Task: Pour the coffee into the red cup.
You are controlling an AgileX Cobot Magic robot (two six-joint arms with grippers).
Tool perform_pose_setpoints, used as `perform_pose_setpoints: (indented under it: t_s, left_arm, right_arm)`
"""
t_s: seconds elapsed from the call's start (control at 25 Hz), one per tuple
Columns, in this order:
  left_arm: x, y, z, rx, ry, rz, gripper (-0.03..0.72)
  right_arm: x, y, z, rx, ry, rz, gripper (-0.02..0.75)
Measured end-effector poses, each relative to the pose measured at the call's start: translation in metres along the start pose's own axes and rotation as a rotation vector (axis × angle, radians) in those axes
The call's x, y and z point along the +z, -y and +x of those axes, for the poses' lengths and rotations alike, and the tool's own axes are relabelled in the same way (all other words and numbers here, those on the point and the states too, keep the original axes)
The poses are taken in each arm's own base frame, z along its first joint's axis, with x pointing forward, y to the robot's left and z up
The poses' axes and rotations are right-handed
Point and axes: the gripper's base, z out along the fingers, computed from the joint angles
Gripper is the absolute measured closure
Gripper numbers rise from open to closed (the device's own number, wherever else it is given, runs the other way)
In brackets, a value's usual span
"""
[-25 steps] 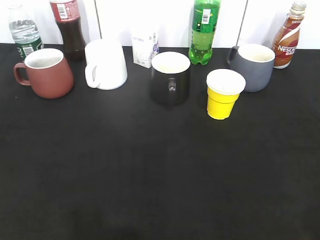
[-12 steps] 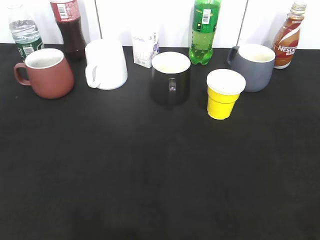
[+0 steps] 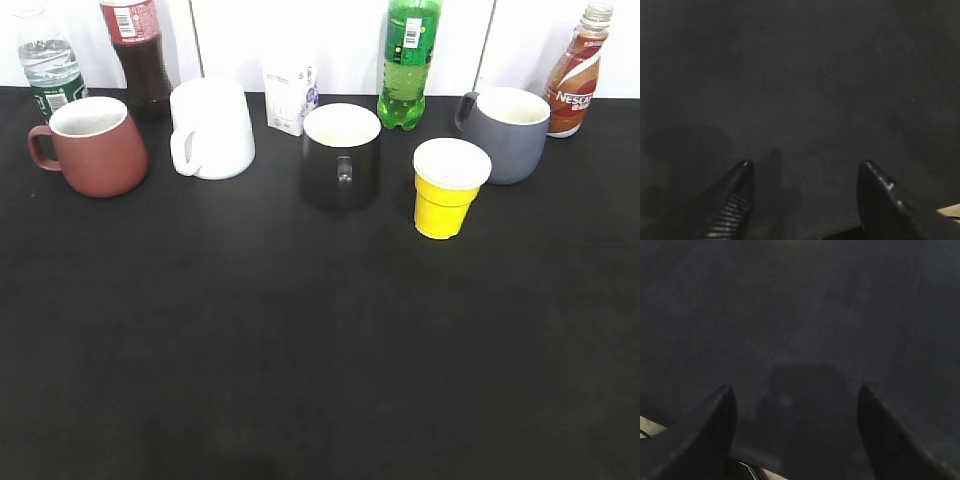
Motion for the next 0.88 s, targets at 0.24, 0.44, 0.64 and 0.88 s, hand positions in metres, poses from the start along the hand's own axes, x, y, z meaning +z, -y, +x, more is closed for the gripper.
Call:
perform_pose_setpoints:
  t_s: [0.24, 0.44, 0.64, 0.88]
  left_arm:
    - [0.000, 0.000, 0.000, 0.000, 0.004, 0.000, 0.197]
    - [-0.012, -0.002, 0.007, -0.054, 0.096, -0.066, 0.197]
    - [-0.031, 0.001, 0.023, -0.131, 0.263, -0.190, 0.197]
    - [-0.039, 0.004, 0.030, -0.127, 0.331, -0.204, 0.197]
  right_arm:
    - [0.000, 0.000, 0.000, -0.001, 0.002, 0.000, 0.149]
    - [0.000, 0.004, 0.000, 0.099, 0.003, 0.127, 0.149]
    - [-0.014, 0.005, 0.008, 0.239, 0.095, 0.338, 0.149]
    - [-0.027, -0.002, 0.018, 0.240, 0.211, 0.380, 0.149]
